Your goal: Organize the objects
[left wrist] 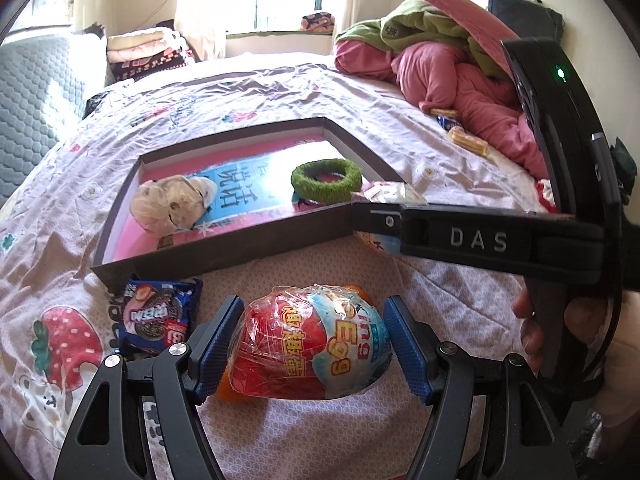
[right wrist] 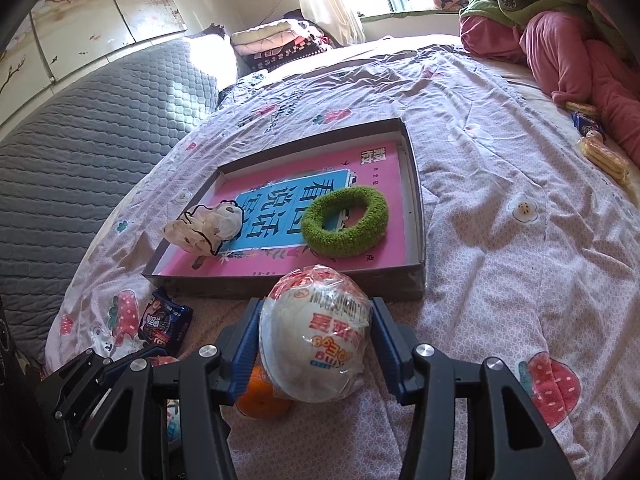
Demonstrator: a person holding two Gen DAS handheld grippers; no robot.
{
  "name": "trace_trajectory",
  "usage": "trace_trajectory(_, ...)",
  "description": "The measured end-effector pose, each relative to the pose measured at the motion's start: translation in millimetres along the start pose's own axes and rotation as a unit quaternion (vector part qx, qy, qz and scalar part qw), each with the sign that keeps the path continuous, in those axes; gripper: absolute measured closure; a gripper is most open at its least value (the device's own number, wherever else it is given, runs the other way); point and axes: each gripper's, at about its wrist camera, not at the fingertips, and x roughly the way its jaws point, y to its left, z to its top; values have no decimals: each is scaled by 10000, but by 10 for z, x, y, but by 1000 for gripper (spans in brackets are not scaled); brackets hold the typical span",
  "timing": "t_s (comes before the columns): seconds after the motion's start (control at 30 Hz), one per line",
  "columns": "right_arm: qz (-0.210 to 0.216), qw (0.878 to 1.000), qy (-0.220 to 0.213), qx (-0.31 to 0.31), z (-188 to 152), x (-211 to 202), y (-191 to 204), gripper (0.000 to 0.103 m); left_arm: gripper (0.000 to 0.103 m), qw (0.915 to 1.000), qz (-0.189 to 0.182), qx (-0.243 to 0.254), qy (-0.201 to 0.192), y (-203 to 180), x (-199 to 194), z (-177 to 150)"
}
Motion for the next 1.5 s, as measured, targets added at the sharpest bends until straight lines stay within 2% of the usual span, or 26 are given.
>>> trace_trajectory(0.87,73,9987,-474,-175,143,-77,229,51,30,9975,353,-477,-396,391,-133,248)
trace_trajectory(1.5,6,9970,-723,-264,235,-40,296,51,30,9942,540,-825,-432,702,-25,361)
